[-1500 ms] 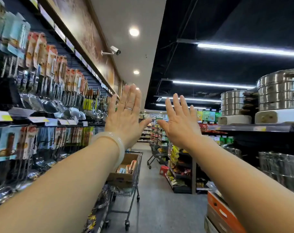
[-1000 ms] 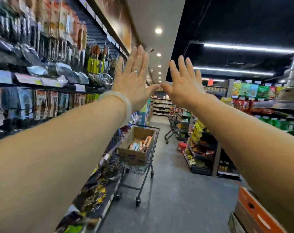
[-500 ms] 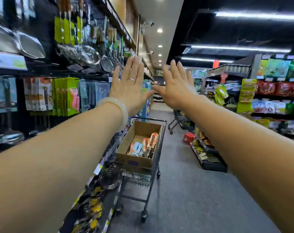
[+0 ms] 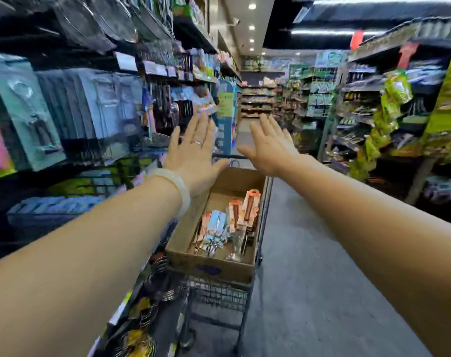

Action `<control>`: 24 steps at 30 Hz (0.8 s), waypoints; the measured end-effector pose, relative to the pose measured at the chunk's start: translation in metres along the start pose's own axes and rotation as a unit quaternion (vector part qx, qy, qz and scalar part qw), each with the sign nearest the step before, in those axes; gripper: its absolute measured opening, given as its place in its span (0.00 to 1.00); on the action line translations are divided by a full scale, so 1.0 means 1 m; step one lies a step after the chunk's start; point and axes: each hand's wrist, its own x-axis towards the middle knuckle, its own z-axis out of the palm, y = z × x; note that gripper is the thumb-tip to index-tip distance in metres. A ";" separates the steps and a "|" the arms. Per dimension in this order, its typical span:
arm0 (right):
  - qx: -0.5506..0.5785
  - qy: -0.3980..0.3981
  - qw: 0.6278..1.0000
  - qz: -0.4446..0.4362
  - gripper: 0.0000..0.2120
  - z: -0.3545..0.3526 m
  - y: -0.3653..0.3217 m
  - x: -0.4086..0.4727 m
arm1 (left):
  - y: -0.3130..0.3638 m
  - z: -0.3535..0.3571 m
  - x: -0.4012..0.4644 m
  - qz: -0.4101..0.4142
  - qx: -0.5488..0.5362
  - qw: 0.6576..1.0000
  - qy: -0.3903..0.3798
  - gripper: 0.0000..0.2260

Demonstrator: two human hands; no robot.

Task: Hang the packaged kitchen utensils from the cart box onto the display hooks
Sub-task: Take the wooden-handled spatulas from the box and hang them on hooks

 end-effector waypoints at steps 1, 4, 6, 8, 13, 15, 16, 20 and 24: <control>0.007 -0.011 1.000 0.004 0.33 0.018 0.005 0.021 | -0.002 0.020 0.018 0.004 -0.005 1.000 -0.018 0.35; 0.022 -0.048 0.999 0.009 0.33 0.076 0.020 0.071 | -0.007 0.086 0.067 0.023 -0.012 0.998 -0.059 0.35; 0.033 -0.080 0.996 0.012 0.33 0.119 0.031 0.099 | -0.009 0.132 0.096 0.036 -0.020 0.996 -0.080 0.35; 0.053 -0.111 0.992 0.038 0.32 0.165 0.045 0.128 | -0.008 0.181 0.122 0.051 -0.027 0.992 -0.110 0.35; 0.145 -0.218 0.951 0.166 0.29 0.278 0.071 0.179 | -0.007 0.302 0.169 0.096 -0.064 0.966 -0.230 0.33; 0.185 -0.256 0.927 0.203 0.31 0.329 0.080 0.191 | -0.008 0.343 0.180 0.104 -0.092 0.949 -0.282 0.33; 0.202 -0.278 0.914 0.216 0.30 0.352 0.083 0.195 | -0.008 0.363 0.186 0.109 -0.106 0.939 -0.307 0.33; 0.271 -0.336 0.859 0.275 0.27 0.420 0.093 0.194 | -0.008 0.431 0.202 0.125 -0.141 0.907 -0.376 0.33; 0.268 -0.347 0.821 0.365 0.32 0.472 0.100 0.181 | -0.002 0.482 0.203 0.133 -0.150 0.875 -0.441 0.33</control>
